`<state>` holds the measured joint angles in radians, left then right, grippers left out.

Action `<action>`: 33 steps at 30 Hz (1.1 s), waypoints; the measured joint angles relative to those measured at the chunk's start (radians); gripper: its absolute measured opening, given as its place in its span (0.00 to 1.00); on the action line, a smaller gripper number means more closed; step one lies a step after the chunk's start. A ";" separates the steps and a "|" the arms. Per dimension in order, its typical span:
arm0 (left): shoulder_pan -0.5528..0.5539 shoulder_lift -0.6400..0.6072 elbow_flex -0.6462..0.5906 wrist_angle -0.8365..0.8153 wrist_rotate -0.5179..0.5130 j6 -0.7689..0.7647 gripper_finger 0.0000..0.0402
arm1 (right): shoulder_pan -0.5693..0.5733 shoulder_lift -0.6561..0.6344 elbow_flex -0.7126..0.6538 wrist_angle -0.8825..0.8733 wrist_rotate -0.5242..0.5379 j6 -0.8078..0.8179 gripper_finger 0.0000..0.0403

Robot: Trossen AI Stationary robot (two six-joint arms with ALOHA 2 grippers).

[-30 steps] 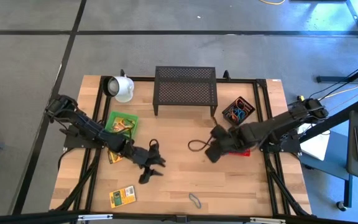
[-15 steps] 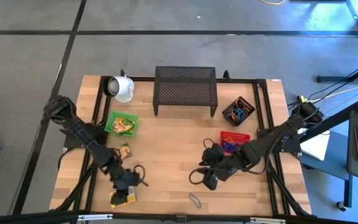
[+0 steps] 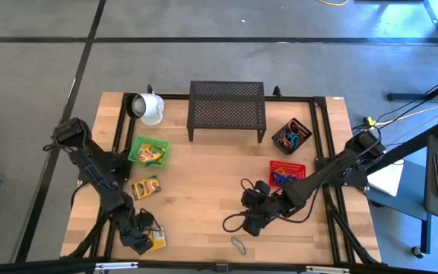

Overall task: Pick & Place Office Desk Supplies
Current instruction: Put the pack of crayons into the green bin

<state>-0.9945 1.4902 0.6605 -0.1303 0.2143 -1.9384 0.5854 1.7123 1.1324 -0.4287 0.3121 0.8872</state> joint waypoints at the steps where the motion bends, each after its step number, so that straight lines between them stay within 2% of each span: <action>1: -0.013 0.000 0.000 -0.013 -0.016 -0.037 0.37 | 0.000 0.000 0.000 -0.002 -0.006 -0.002 0.37; 5: -0.056 0.000 0.000 -0.060 -0.009 -0.152 0.37 | 0.000 0.000 0.000 0.001 -0.016 -0.010 0.37; 11: -0.079 0.000 0.000 -0.077 -0.038 -0.195 0.37 | 0.000 0.000 0.000 0.002 -0.015 -0.017 0.37; 16: -0.079 0.000 0.000 -0.078 -0.160 -0.175 0.37 | 0.000 0.000 0.000 0.002 -0.014 -0.017 0.37; 22: -0.079 0.000 0.000 -0.127 -0.177 -0.172 0.37 | 0.000 0.000 0.000 0.002 -0.014 -0.018 0.37; 27: -0.079 0.000 0.000 -0.176 -0.231 -0.169 0.37 | 0.000 0.000 0.000 0.002 -0.014 -0.017 0.37; 33: -0.079 0.000 0.000 -0.196 -0.292 -0.090 0.36 | 0.000 0.000 0.000 0.002 -0.014 -0.017 0.37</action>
<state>-1.0737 1.4906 0.6605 -0.3267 -0.0780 -2.0289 0.5854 1.7126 1.1320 -0.4271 0.2985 0.8699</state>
